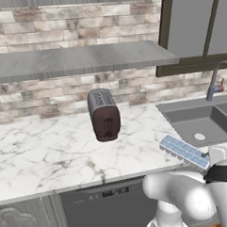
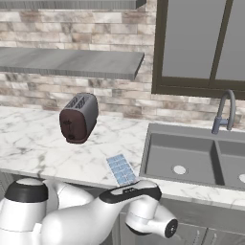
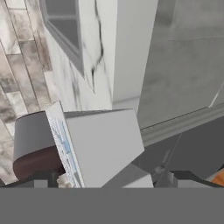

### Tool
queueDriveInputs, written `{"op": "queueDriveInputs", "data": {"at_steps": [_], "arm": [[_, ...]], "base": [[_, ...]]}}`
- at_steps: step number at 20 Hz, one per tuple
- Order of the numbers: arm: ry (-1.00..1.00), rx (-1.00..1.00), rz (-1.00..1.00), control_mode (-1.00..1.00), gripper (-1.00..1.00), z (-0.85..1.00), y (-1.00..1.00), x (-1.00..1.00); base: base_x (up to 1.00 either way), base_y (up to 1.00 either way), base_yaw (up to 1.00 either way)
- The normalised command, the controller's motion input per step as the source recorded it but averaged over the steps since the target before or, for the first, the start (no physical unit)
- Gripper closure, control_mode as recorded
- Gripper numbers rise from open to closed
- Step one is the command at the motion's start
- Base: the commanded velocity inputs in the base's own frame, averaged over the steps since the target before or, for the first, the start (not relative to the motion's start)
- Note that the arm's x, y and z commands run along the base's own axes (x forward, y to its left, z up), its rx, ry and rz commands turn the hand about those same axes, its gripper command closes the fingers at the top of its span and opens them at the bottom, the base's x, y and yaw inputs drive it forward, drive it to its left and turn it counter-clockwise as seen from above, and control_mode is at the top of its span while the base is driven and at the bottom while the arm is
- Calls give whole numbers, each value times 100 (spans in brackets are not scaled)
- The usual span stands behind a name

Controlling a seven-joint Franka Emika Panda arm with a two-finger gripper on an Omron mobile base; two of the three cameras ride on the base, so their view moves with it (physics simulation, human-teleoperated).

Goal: The ice cube tray has been filled with water. Take the tray and place it in the freezer to make ice. Close the freezer door after placing the tray.

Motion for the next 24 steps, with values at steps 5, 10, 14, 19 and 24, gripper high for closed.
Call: {"op": "queueDriveInputs", "data": {"at_steps": [5, 10, 14, 19, 24], "arm": [[0, 0, 0, -100, -100, 0, 0, 5], [0, 0, 0, -100, 100, 0, 12, 10], [0, 0, 0, -100, 100, 0, 11, 5], [-1, 1, 0, -100, 100, 15, 10, -1], [-1, 2, -2, -100, 100, 58, 0, -18]], "base": [[0, 0, 0], [0, 0, 0], [0, 0, 0], [0, 0, 0], [0, 0, 0]]}}
